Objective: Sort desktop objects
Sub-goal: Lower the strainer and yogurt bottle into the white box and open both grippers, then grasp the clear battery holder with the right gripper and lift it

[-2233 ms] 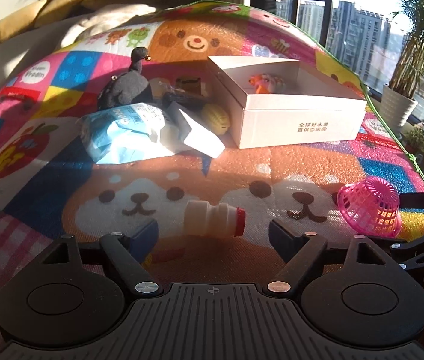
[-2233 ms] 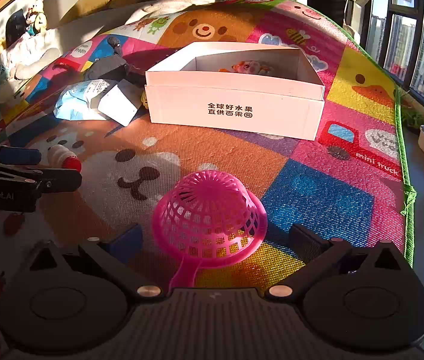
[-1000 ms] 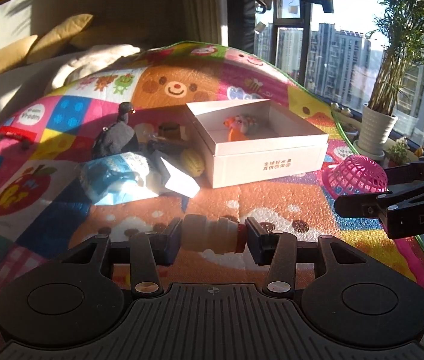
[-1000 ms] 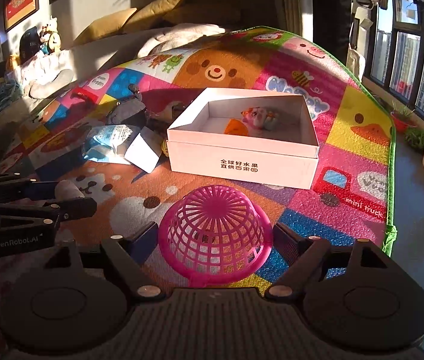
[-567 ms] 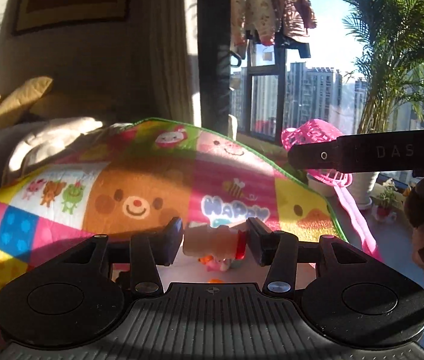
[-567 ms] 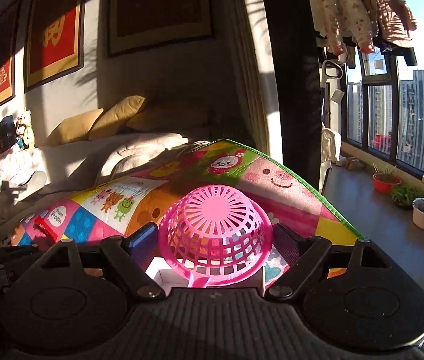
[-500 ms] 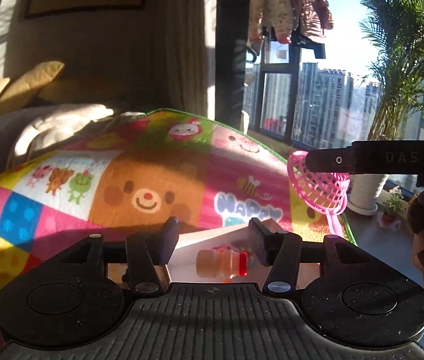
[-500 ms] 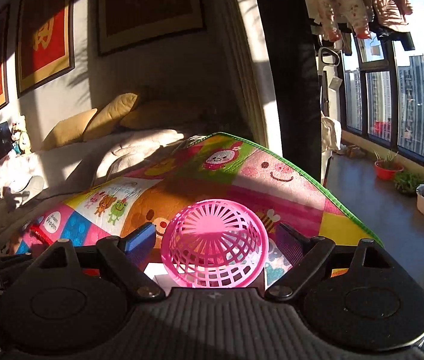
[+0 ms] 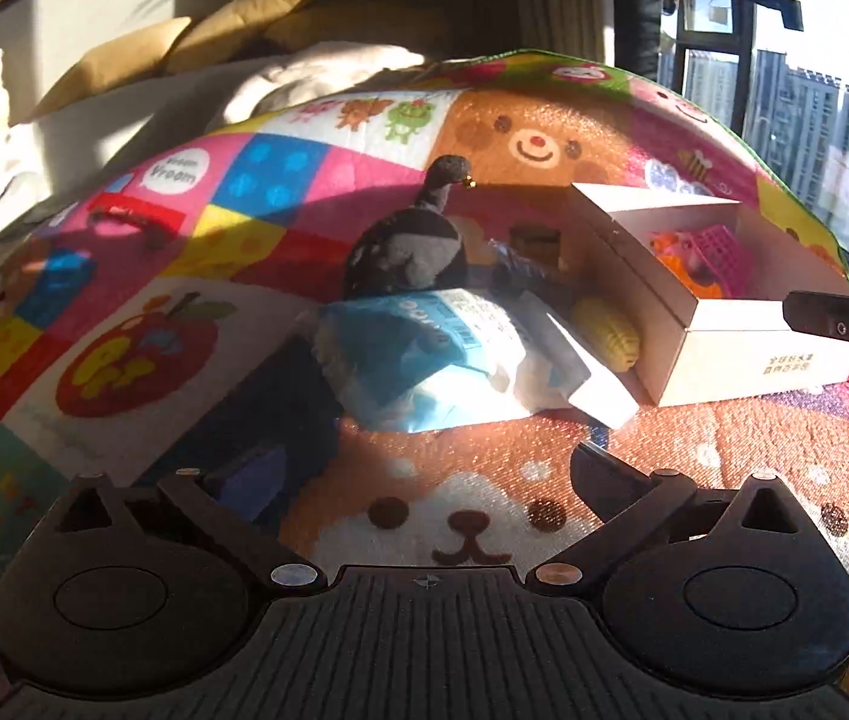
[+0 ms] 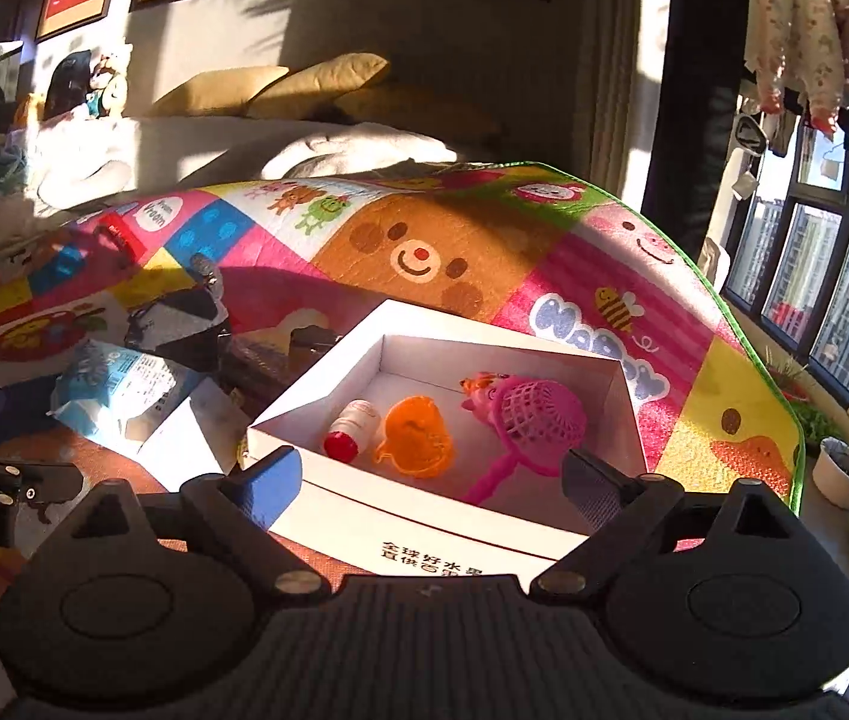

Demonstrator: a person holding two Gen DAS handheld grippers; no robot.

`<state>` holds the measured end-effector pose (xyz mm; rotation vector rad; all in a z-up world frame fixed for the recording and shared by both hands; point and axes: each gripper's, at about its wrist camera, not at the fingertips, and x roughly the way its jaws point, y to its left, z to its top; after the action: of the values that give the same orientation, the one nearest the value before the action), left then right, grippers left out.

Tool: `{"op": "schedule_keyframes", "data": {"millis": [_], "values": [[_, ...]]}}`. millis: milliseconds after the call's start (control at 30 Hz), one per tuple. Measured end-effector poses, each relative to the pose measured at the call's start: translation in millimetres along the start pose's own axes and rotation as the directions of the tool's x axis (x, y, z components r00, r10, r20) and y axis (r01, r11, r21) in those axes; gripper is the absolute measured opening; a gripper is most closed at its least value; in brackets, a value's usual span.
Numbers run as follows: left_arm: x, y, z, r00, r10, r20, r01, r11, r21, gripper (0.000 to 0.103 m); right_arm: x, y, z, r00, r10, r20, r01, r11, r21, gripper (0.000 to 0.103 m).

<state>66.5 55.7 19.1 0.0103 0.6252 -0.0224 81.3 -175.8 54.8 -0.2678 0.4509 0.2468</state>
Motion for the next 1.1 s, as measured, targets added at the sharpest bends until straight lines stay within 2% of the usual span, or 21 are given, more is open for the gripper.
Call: {"op": "schedule_keyframes", "data": {"millis": [33,67,100,200,300,400,433,500,600,733,867,967,1000,1033,1067,1100], "values": [[-2,6,-3,1.0,0.013,0.006,-0.013,1.0,-0.015,0.103,0,13,2,1.0,0.018,-0.009,-0.018,0.999,-0.039,0.072],[-4,14,-5,1.0,0.023,0.015,-0.022,0.999,-0.047,0.103,2,26,3,0.999,0.028,-0.017,-0.029,0.997,-0.077,0.059],[-6,23,-8,0.999,0.027,0.021,-0.026,0.996,-0.082,0.103,4,39,4,0.999,0.034,-0.025,-0.036,0.993,-0.114,0.053],[-7,43,-13,1.0,0.007,0.02,-0.003,0.98,-0.2,0.103,11,73,5,0.998,0.055,-0.034,-0.061,0.978,-0.198,0.052],[-9,59,-17,0.998,-0.012,0.058,0.029,0.953,-0.303,0.103,18,104,3,0.995,0.093,-0.044,-0.102,0.953,-0.285,0.052],[-11,69,-21,0.996,-0.028,0.088,0.059,0.928,-0.369,0.103,35,132,-2,0.997,0.061,-0.048,-0.074,0.924,-0.374,0.05],[-12,70,-21,0.995,-0.026,0.092,0.059,0.925,-0.377,0.103,44,137,-1,0.997,0.049,-0.063,-0.07,0.921,-0.383,0.046],[-13,71,-22,0.995,-0.022,0.1,0.059,0.921,-0.384,0.103,57,142,1,0.995,0.034,-0.096,-0.068,0.922,-0.381,0.026],[-13,70,-22,0.995,-0.022,0.098,0.058,0.922,-0.384,0.103,56,138,5,0.994,0.027,-0.105,-0.062,0.938,-0.342,0.02],[-11,71,-21,0.995,-0.024,0.094,0.059,0.92,-0.388,0.103,17,118,8,0.983,0.132,-0.128,-0.16,0.957,-0.244,0.019],[-11,69,-21,0.996,-0.02,0.087,0.052,0.923,-0.382,0.103,-17,72,8,0.932,0.304,-0.199,-0.309,0.951,0.006,0.019],[-11,66,-21,0.997,-0.007,0.082,0.037,0.929,-0.369,0.103,-30,33,-2,0.901,0.372,-0.224,-0.336,0.924,0.183,0.017],[-12,65,-21,0.997,-0.002,0.081,0.031,0.931,-0.364,0.103,-33,21,-8,0.9,0.375,-0.224,-0.33,0.92,0.213,0.017],[-12,64,-21,0.997,0.003,0.081,0.027,0.933,-0.36,0.103,-35,11,-13,0.911,0.35,-0.219,-0.302,0.926,0.225,0.018],[-12,63,-21,0.997,0.01,0.078,0.018,0.935,-0.353,0.103,-37,3,-18,0.926,0.311,-0.216,-0.262,0.938,0.227,0.025],[-12,62,-20,0.997,0.018,0.073,0.009,0.938,-0.346,0.103,-38,-6,-25,0.945,0.243,-0.218,-0.196,0.956,0.218,0.038]]}}
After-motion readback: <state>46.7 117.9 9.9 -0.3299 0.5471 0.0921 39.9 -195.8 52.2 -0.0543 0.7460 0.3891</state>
